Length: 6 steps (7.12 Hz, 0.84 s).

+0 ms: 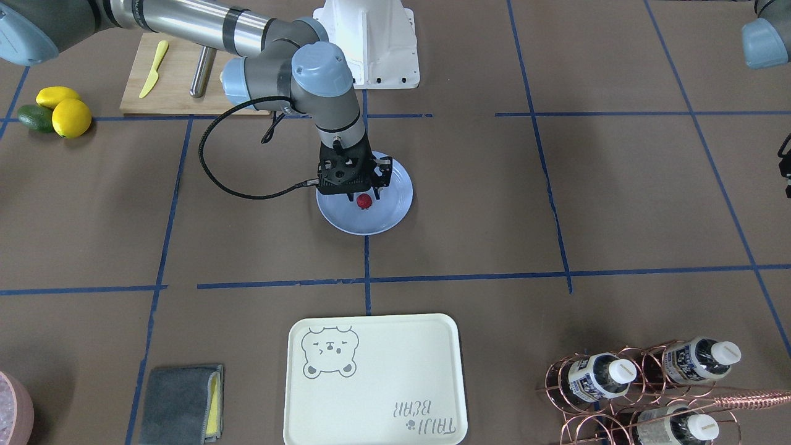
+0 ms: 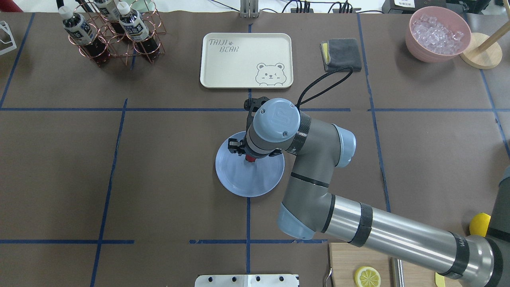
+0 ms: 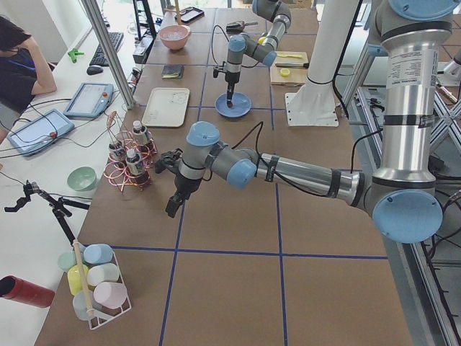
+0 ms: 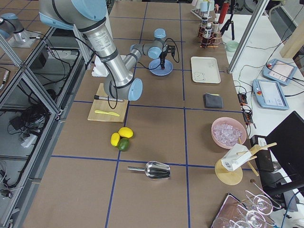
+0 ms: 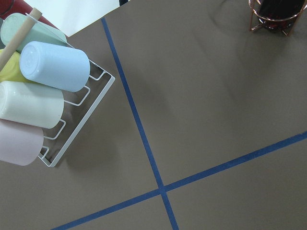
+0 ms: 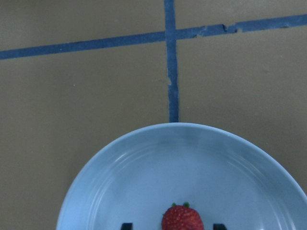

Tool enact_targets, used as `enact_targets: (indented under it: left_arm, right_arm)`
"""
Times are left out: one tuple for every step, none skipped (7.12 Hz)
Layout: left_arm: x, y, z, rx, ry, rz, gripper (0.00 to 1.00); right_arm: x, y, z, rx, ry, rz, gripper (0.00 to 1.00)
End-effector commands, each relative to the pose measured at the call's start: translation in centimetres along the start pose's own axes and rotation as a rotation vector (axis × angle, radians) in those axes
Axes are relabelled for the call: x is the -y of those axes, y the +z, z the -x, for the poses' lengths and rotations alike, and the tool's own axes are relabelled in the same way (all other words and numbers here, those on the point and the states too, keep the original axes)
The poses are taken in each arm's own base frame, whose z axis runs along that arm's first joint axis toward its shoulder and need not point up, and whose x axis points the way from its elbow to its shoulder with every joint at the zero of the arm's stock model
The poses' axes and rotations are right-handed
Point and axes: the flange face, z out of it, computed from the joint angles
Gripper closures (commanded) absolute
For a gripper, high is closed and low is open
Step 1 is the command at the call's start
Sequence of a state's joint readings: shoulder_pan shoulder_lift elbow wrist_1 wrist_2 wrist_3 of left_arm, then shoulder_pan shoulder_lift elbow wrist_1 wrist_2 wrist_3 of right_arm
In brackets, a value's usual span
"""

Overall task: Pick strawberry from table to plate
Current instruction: 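Lower the strawberry onto the plate and open the right gripper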

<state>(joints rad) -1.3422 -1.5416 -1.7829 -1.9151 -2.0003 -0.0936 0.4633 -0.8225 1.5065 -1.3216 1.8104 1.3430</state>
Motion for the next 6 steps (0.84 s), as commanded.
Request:
enact_targets:
  left_arm:
    - [-0.1, 0.2, 0.1, -0.001, -0.005, 0.007, 0.00]
    - [-0.4, 0.4, 0.0, -0.025, -0.010, 0.018, 0.00]
    - [-1.0, 1.2, 0.4, -0.100, -0.030, 0.041, 0.00]
    - [-1.2, 1.2, 0.6, -0.122, -0.039, 0.042, 0.00]
    - [-1.3, 1.3, 0.8, -0.121, -0.047, 0.050, 0.00]
    - [-2.6, 0.7, 3.4, -0.106, -0.102, 0.055, 0.00]
  right_arm:
    - [0.8, -1.8, 0.6, 0.015, 0.006, -0.007, 0.00]
    - [1.9, -5.2, -0.6, -0.033, 0.024, -0.002, 0.00]
    - [3.0, -10.2, -2.6, -0.086, 0.021, 0.030, 0.00]
    - [4.2, -14.5, -5.9, -0.138, -0.040, 0.047, 0.00]
    - [6.0, -18.4, -11.0, -0.171, -0.104, 0.045, 0.00]
    - [8.0, -21.0, -17.7, -0.166, -0.131, 0.067, 0.00]
